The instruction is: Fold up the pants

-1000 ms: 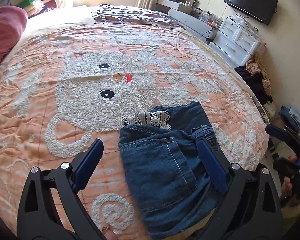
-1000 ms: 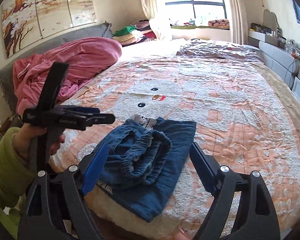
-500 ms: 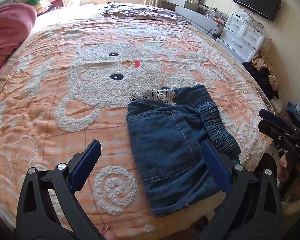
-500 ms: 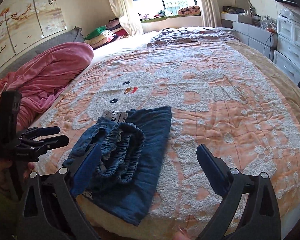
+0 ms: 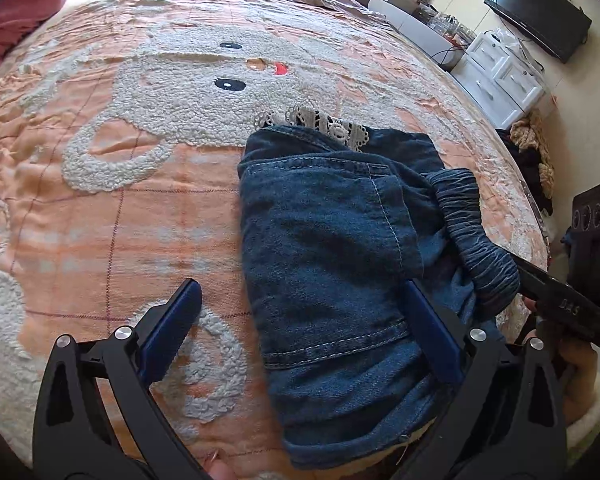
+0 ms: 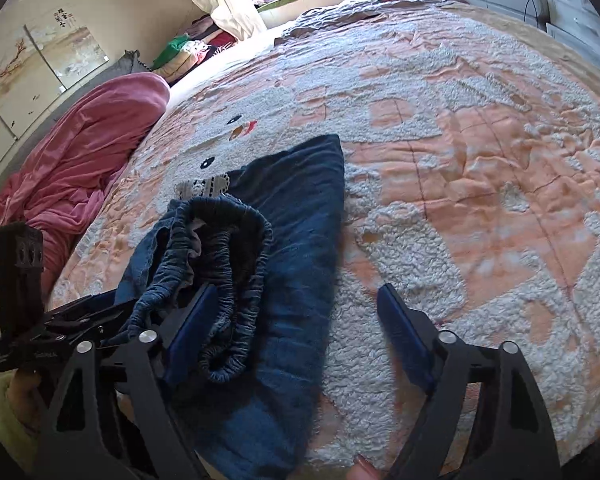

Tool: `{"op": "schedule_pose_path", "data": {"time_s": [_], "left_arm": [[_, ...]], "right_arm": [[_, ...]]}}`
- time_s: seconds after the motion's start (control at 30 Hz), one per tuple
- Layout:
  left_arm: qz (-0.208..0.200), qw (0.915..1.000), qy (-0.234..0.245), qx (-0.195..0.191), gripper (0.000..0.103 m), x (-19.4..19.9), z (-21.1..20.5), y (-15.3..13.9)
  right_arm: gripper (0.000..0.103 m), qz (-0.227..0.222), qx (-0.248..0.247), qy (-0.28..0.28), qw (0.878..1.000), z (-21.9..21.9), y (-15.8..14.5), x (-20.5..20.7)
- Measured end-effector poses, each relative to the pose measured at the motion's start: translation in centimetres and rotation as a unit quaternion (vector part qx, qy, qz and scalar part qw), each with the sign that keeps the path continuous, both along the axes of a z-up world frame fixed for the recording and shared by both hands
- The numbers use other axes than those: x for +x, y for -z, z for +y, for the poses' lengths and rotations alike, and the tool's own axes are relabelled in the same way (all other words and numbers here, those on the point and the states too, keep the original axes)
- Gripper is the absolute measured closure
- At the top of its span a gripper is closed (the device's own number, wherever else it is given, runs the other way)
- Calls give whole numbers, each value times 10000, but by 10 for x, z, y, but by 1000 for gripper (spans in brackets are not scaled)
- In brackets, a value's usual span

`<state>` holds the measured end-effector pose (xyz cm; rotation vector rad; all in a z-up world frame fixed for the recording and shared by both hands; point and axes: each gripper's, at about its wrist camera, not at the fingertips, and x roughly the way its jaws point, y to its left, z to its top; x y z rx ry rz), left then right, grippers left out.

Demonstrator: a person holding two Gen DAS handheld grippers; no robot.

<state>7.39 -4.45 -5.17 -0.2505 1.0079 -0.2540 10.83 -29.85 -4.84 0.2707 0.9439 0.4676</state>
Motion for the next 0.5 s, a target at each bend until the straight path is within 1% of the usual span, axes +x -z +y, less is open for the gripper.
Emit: {"op": "schedule_pose_path", "data": {"time_s": [0.03,0.1,0.13,0.17,0.2,0.23,0.27,0.3,0.33,0.4,0.43,0.5], "left_arm": [[-15,10000,33,-42,10,-1,-1,0],[4,9997,95,-210,10,0,-5,2],[-17,9997,110,-226,10,0,-7,2],[-50,9996,142,-228,12,0,-9,2],[-57,9995,165,-244,19,0,-11,2],[-64,9994,178,-278,25,0,-13,2],[-74,9995,187,-257,37,-1,-16,2],[-113,9996,189,-200,44,-1,-18,0],[-156,9995,207,-152,48,-3,-20,-3],[-213,9995,214,-76,62,-4,-20,-8],[-247,9994,211,-85,65,-6,-19,-11],[-296,9992,198,-181,74,-7,-14,-17]], "right_arm": [[27,-10,56,-11,10000,0,3,0],[37,-16,160,-50,9999,0,6,2],[40,-15,169,-60,9998,1,6,3],[57,-31,241,-142,9996,2,5,3],[70,6,382,-260,9989,5,6,3],[72,46,453,-310,9985,8,7,3],[78,9,422,-343,9985,11,5,3],[82,-84,380,-404,9984,14,3,1],[83,-156,333,-410,9985,16,0,-1],[89,-344,241,-426,9982,20,-7,-5],[90,-472,172,-442,9978,22,-12,-9],[92,-643,34,-498,9967,28,-20,-13]]}}
